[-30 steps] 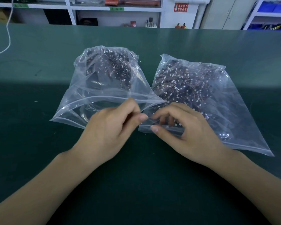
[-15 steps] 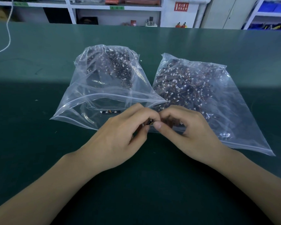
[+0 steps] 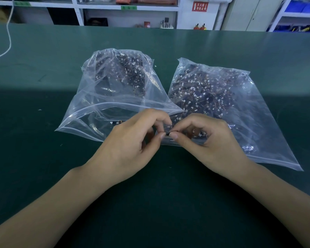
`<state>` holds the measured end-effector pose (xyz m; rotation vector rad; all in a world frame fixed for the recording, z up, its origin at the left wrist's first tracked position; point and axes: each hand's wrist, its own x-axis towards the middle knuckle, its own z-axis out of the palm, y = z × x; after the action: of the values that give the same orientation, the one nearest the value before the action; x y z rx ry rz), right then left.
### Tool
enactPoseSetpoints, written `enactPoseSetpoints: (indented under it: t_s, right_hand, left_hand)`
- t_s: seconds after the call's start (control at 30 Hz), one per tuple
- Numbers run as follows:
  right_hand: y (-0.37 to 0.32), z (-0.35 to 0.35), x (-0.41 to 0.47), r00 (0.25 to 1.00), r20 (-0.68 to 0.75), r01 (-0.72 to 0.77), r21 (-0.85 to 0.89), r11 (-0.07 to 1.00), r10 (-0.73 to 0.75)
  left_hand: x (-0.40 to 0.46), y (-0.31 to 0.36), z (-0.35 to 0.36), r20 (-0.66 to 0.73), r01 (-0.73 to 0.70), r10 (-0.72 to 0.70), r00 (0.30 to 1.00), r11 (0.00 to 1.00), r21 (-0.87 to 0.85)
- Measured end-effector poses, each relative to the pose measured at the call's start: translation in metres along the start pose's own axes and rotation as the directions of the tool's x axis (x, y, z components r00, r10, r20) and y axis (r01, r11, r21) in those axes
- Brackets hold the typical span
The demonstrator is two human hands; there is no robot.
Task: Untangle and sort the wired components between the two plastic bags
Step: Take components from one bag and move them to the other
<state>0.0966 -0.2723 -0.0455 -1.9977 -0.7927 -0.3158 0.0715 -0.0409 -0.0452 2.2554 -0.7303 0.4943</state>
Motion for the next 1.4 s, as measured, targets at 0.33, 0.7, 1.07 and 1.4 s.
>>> enactPoseSetpoints:
  t_s: [0.33, 0.7, 1.07, 1.4]
  right_hand:
    - [-0.0035, -0.001, 0.0, 0.999, -0.041, -0.017, -0.003, 1.0, 0.017]
    - [-0.0041, -0.002, 0.0008, 1.0, -0.019, 0.018, -0.069, 0.997, -0.019]
    - [-0.0047, -0.0017, 0.001, 1.0, -0.003, 0.021, -0.054, 0.998, -0.021]
    - [-0.006, -0.0023, 0.0009, 0.999, -0.001, 0.034, -0.077, 0.996, -0.034]
  left_hand:
    - [0.0011, 0.0021, 0.0002, -0.051, -0.018, 0.017, 0.999, 1.0, -0.022]
    - [0.0012, 0.0042, -0.0024, -0.077, -0.037, 0.036, 0.996, 0.999, -0.01]
    - [0.0019, 0.0067, -0.0022, -0.096, -0.068, 0.067, 0.993, 0.998, -0.012]
    - [0.0032, 0.0081, -0.0032, -0.086, -0.091, 0.093, 0.992, 0.996, 0.019]
